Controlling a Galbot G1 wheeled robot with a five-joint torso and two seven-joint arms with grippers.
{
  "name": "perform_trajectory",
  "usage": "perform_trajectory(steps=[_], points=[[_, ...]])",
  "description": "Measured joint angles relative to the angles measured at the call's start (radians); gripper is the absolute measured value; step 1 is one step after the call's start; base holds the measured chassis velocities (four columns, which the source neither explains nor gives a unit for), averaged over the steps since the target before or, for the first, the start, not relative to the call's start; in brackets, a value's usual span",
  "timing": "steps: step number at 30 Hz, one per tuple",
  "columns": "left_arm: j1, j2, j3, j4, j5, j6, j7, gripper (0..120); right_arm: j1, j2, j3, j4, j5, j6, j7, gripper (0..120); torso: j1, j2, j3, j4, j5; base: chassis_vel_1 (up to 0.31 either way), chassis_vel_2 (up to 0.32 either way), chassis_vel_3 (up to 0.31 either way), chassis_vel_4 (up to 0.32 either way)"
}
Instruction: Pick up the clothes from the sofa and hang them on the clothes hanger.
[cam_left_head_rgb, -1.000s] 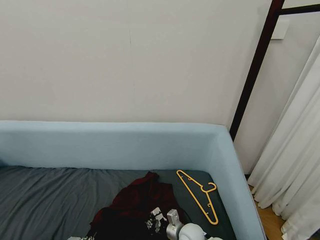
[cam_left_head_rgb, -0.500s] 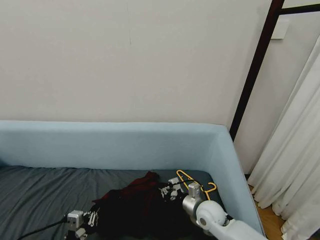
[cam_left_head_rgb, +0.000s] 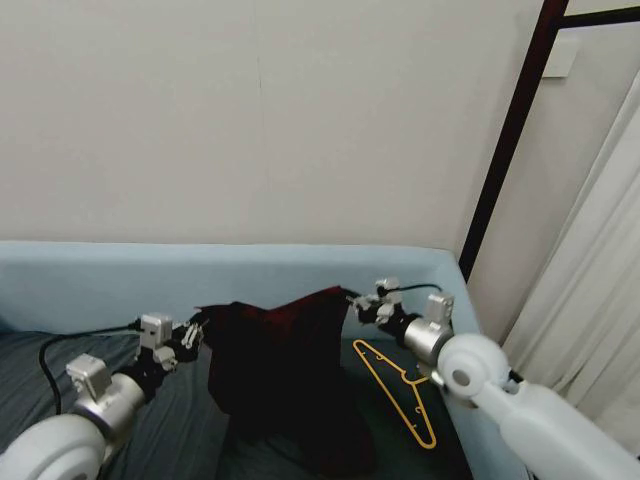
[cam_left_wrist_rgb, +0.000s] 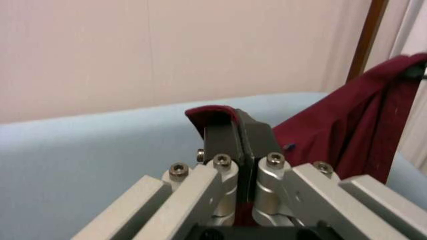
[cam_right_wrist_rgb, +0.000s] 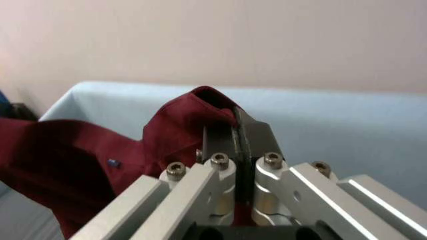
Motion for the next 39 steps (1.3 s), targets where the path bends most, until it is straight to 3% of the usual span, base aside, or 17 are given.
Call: perform_trajectory(steps=[12,19,27,32,39], points=[[-0.351,0.182,0.033,0.02,-0.215,0.046,0.02,0,0.259,-0.117,0.044,0.041,0.154,-0.032,0.042,0,0.0,0.0,0.0,-0.0001,-0.0002,0.0,0.0,0.0,0.0],[-0.426,0.264,0.017,0.058,-0.269,0.046,0.038,0,0.413,-0.098,-0.03,-0.01,0.188,-0.038,0.04,0,0.0,0.0,0.0,0.0004,-0.0001,0.0,0.0,0.0,0.0],[-0.444,0.284,0.015,0.073,-0.291,0.041,0.067,0,0.525,-0.083,-0.083,-0.074,0.196,-0.038,0.028,0,0.0,0.0,0.0,0.0002,-0.0002,0.0,0.0,0.0,0.0],[-0.451,0.282,0.009,0.059,-0.293,0.041,0.063,0,0.522,-0.111,-0.077,-0.048,0.209,-0.039,0.027,0,0.0,0.0,0.0,0.0003,-0.0004,0.0,0.0,0.0,0.0],[-0.482,0.241,-0.003,-0.066,-0.292,0.081,0.002,0,0.333,-0.253,0.135,0.147,0.307,-0.079,0.103,0,0.0,0.0,0.0,-0.0004,0.0004,0.0,0.0,0.0,0.0]])
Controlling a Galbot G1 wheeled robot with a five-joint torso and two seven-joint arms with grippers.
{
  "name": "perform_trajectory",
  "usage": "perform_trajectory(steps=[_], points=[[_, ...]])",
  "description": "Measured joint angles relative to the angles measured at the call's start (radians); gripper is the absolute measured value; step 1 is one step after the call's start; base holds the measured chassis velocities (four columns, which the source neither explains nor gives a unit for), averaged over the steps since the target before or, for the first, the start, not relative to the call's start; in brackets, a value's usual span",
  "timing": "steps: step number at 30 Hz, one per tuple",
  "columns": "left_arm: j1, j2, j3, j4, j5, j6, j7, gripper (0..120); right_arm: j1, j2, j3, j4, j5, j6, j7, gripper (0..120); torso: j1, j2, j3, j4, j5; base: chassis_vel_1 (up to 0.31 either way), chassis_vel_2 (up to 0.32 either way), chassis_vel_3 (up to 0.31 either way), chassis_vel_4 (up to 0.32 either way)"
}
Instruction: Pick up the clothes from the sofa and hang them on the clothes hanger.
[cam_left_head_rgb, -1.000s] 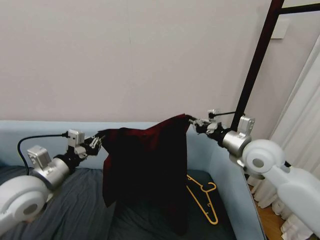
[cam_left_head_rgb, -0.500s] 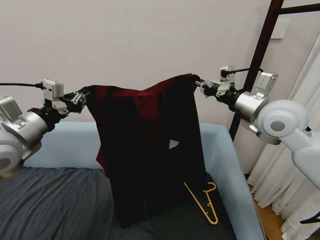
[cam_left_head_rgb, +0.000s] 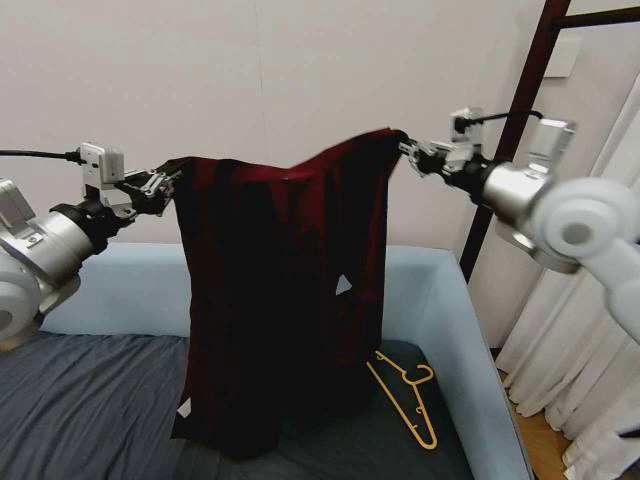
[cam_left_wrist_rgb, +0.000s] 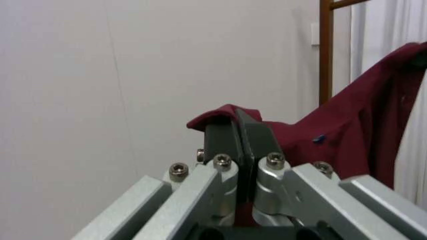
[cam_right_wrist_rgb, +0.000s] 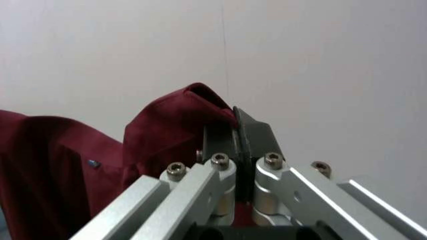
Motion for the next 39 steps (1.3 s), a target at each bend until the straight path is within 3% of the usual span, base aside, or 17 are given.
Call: perform_trajectory(steps=[3,4,7,13,18,22,25,30,34,35,38,39], points=[[0.035,-0.008,-0.061,-0.062,0.041,0.018,-0.012,0,-0.099,-0.109,0.098,0.104,0.055,0.02,0.042,0,0.0,0.0,0.0,-0.0002,-0.0005,0.0,0.0,0.0,0.0],[0.035,-0.008,-0.061,-0.062,0.041,0.018,-0.012,0,-0.099,-0.109,0.098,0.104,0.055,0.02,0.042,0,0.0,0.0,0.0,-0.0002,-0.0005,0.0,0.0,0.0,0.0],[0.082,-0.021,-0.172,-0.125,0.019,0.053,-0.039,0,-0.214,-0.164,0.225,0.193,0.112,0.028,0.066,0,0.0,0.0,0.0,0.0006,-0.0004,0.0,0.0,0.0,0.0],[0.097,-0.018,-0.243,-0.164,-0.03,0.088,-0.068,0,-0.313,-0.202,0.37,0.275,0.188,0.007,0.112,0,0.0,0.0,0.0,0.0007,-0.0004,0.0,0.0,0.0,0.0],[0.111,-0.02,-0.33,-0.206,-0.114,0.176,-0.099,0,-0.515,-0.265,0.663,0.375,0.376,-0.054,0.214,0,0.0,0.0,0.0,0.0003,-0.0004,0.0,0.0,0.0,0.0],[0.117,-0.029,-0.324,-0.214,-0.139,0.216,-0.119,0,-0.528,-0.266,0.71,0.396,0.458,-0.086,0.287,0,0.0,0.0,0.0,0.0005,-0.0005,0.0,0.0,0.0,0.0],[0.116,-0.038,-0.289,-0.22,-0.135,0.228,-0.129,0,-0.529,-0.262,0.702,0.404,0.468,-0.099,0.313,0,0.0,0.0,0.0,0.0005,-0.0006,0.0,0.0,0.0,0.0],[0.136,-0.071,-0.193,-0.198,-0.036,0.214,-0.124,0,-0.526,-0.208,0.571,0.387,0.39,-0.104,0.328,0,0.0,0.0,0.0,0.0005,-0.0003,0.0,0.0,0.0,0.0],[0.146,-0.155,-0.007,-0.122,0.08,0.195,-0.124,0,-0.56,-0.117,0.45,0.326,0.272,-0.097,0.282,0,0.0,0.0,0.0,0.0004,-0.001,0.0,0.0,0.0,0.0],[0.146,-0.155,-0.007,-0.122,0.08,0.195,-0.124,0,-0.56,-0.117,0.45,0.326,0.272,-0.097,0.282,0,0.0,0.0,0.0,0.0004,-0.001,0.0,0.0,0.0,0.0],[0.129,-0.238,0.185,-0.034,0.166,0.186,-0.125,0,-0.557,-0.013,0.271,0.23,0.178,-0.085,0.27,0,0.0,0.0,0.0,0.0003,-0.0007,0.0,0.0,0.0,0.0],[0.129,-0.238,0.185,-0.034,0.166,0.186,-0.125,0,-0.557,-0.013,0.271,0.23,0.178,-0.085,0.27,0,0.0,0.0,0.0,0.0003,-0.0007,0.0,0.0,0.0,0.0]])
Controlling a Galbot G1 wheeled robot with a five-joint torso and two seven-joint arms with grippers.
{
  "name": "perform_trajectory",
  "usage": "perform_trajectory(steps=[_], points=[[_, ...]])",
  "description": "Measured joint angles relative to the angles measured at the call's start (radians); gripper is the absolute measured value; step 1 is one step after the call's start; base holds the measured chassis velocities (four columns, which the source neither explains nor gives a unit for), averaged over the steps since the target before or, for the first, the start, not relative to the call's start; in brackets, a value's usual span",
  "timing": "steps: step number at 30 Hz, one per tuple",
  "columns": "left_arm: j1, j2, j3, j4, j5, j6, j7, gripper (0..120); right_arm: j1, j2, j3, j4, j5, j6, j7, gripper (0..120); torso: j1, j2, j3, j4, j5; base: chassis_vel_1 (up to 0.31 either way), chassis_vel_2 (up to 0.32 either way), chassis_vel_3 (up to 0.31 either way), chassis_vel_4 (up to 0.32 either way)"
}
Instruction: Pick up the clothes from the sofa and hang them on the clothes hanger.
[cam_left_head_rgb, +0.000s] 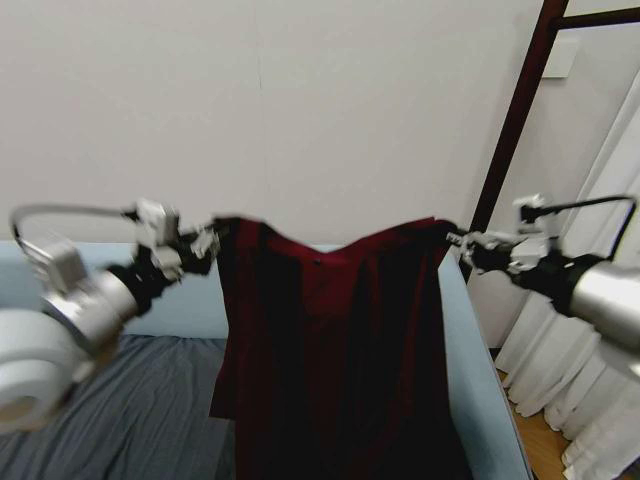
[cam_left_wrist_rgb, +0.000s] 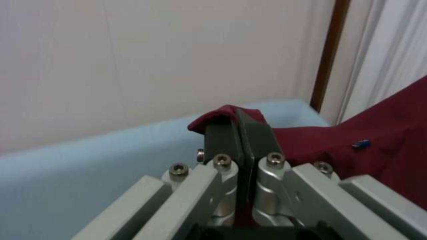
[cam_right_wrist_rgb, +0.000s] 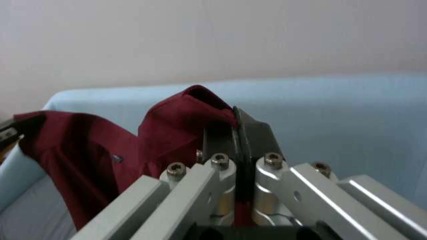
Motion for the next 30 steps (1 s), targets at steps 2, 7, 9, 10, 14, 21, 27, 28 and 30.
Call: perform_trajectory(steps=[2,7,9,10,14,21,27,28,30], points=[[-0.01,-0.052,0.104,0.081,0.06,-0.009,0.006,0,0.001,0.071,-0.118,-0.09,-0.086,0.017,-0.008,0,0.0,0.0,0.0,0.0004,0.0003,0.0,0.0,0.0,0.0],[-0.052,-0.181,0.288,0.259,0.164,-0.043,0.031,0,0.035,0.198,-0.284,-0.287,-0.225,0.044,-0.042,0,0.0,0.0,0.0,0.0003,-0.0004,0.0,0.0,0.0,0.0],[-0.077,-0.252,0.347,0.332,0.205,-0.066,0.039,0,0.049,0.254,-0.344,-0.374,-0.293,0.061,-0.075,0,0.0,0.0,0.0,0.0003,0.0,0.0,0.0,0.0,0.0],[-0.087,-0.279,0.363,0.36,0.22,-0.074,0.042,0,0.053,0.277,-0.36,-0.406,-0.319,0.067,-0.085,0,0.0,0.0,0.0,0.0002,0.0,0.0,0.0,0.0,0.0],[-0.129,-0.392,0.409,0.493,0.267,-0.097,0.05,0,0.057,0.373,-0.409,-0.543,-0.425,0.093,-0.126,0,0.0,0.0,0.0,-0.0001,0.0001,0.0,0.0,0.0,0.0],[-0.198,-0.526,0.453,0.727,0.336,-0.156,0.087,0,0.069,0.504,-0.46,-0.78,-0.615,0.177,-0.246,0,0.0,0.0,0.0,0.0003,0.0001,0.0,0.0,0.0,0.0],[-0.226,-0.606,0.473,0.82,0.375,-0.185,0.111,0,0.081,0.557,-0.476,-0.917,-0.717,0.222,-0.335,0,0.0,0.0,0.0,-0.0001,0.0001,0.0,0.0,0.0,0.0],[-0.231,-0.626,0.474,0.845,0.382,-0.188,0.115,0,0.086,0.571,-0.478,-0.949,-0.739,0.233,-0.352,0,0.0,0.0,0.0,-0.0002,-0.0001,0.0,0.0,0.0,0.0],[-0.235,-0.644,0.474,0.876,0.395,-0.193,0.123,0,0.099,0.595,-0.483,-1.0,-0.766,0.254,-0.371,0,0.0,0.0,0.0,-0.0002,0.0001,0.0,0.0,0.0,0.0]])
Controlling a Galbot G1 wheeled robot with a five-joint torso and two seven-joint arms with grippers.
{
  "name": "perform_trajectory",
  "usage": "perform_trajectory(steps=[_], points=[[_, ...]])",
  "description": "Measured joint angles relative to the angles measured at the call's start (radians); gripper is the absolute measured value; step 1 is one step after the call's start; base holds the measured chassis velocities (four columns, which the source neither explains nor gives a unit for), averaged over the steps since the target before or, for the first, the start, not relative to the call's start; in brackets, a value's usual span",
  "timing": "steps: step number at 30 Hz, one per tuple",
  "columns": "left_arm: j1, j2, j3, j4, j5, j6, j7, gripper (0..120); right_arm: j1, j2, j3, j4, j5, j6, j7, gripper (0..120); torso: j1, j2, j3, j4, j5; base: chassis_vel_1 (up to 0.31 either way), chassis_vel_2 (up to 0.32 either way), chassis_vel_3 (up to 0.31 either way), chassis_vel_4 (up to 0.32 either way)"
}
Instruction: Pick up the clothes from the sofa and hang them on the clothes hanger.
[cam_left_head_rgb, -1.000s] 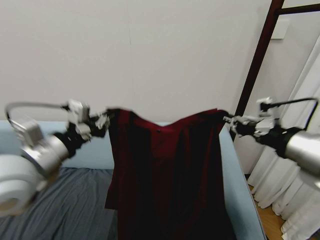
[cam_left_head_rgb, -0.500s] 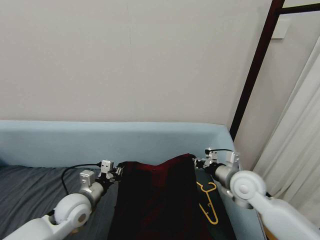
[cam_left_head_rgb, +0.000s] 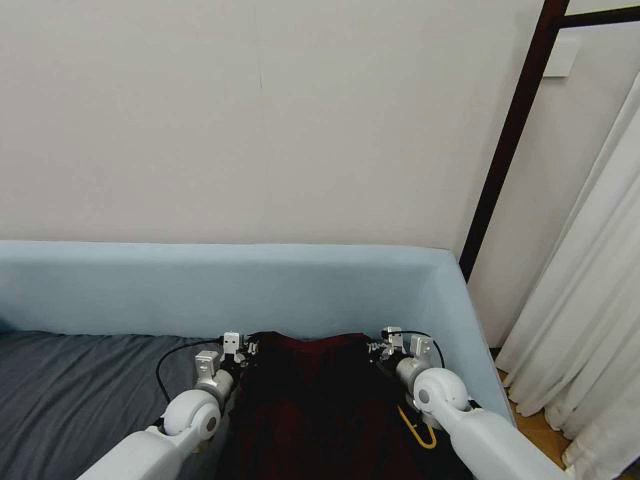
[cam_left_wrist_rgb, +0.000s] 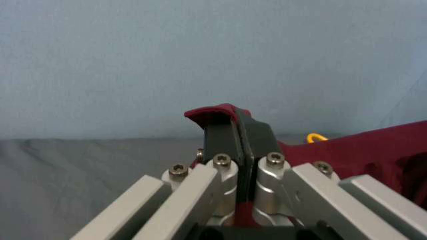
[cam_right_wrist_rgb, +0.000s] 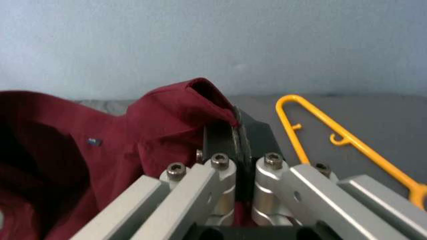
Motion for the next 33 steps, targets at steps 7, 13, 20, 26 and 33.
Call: perform_trajectory(steps=[7,13,20,26,33], points=[[0.011,0.001,-0.003,0.009,0.006,-0.003,0.012,0,0.032,0.035,-0.005,-0.074,-0.063,0.022,-0.031,5,0.0,0.0,0.0,0.0007,0.0,0.0,0.0,0.0,0.0],[0.017,-0.003,-0.005,0.001,0.013,-0.003,0.012,0,0.026,0.011,-0.016,-0.068,-0.094,0.021,-0.038,26,0.0,0.0,0.0,0.0001,0.0,0.0,0.0,0.0,0.0],[0.019,-0.012,-0.007,0.006,0.027,-0.007,-0.007,0,0.019,-0.017,-0.032,-0.05,-0.121,-0.021,-0.047,48,0.0,0.0,0.0,0.0004,0.0001,0.0,0.0,0.0,0.0],[0.021,-0.018,-0.008,0.001,0.029,-0.008,-0.011,0,0.003,-0.033,-0.009,-0.041,-0.105,-0.027,-0.045,69,0.0,0.0,0.0,0.0004,0.0001,0.0,0.0,0.0,0.0],[0.052,-0.027,-0.016,-0.014,0.044,-0.012,-0.001,0,-0.029,-0.078,0.055,-0.032,-0.054,-0.068,-0.024,94,0.0,0.0,0.0,0.0004,0.0002,0.0,0.0,0.0,0.0]])
